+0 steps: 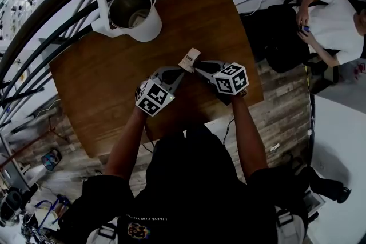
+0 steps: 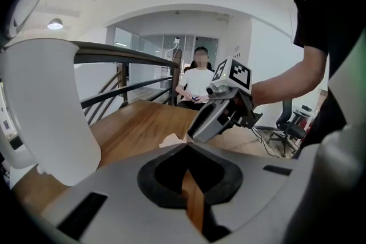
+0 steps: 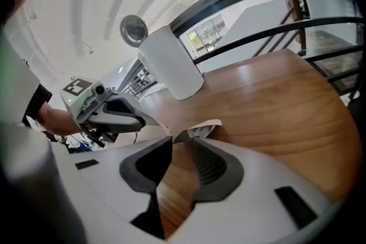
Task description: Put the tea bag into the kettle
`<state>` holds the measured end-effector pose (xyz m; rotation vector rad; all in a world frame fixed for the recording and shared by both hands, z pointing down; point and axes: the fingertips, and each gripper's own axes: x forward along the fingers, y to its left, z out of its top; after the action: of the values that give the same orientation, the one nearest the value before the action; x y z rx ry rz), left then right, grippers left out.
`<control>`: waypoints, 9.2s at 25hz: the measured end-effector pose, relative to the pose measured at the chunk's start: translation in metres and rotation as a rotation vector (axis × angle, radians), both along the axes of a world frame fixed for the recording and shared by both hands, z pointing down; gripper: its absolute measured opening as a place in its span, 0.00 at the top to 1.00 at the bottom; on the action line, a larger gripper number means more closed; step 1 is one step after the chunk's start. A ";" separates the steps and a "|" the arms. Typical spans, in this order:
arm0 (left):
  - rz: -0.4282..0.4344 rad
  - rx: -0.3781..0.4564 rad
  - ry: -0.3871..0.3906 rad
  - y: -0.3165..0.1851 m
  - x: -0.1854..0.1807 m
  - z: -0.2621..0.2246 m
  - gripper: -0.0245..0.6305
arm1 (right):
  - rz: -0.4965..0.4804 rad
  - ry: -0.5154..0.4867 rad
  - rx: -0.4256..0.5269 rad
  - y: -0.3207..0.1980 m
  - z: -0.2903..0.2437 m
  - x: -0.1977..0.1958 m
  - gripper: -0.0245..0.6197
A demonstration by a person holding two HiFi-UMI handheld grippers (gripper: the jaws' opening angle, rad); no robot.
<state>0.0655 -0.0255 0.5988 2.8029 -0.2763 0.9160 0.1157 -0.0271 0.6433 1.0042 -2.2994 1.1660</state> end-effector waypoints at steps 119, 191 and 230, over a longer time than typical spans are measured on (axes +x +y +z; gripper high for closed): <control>-0.103 0.267 -0.147 -0.013 -0.039 0.001 0.95 | -0.421 0.118 0.277 -0.022 -0.111 -0.085 0.94; -0.075 0.229 -0.086 -0.006 -0.057 -0.027 0.96 | -0.410 0.210 0.266 -0.017 -0.099 -0.071 0.90; 0.001 0.241 -0.101 0.004 -0.064 -0.018 0.96 | -0.404 0.221 0.275 -0.019 -0.098 -0.075 0.95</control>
<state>0.0018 -0.0220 0.5803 2.9762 -0.4270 1.0944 0.0409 -0.0456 0.5456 0.6662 -2.3701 0.5627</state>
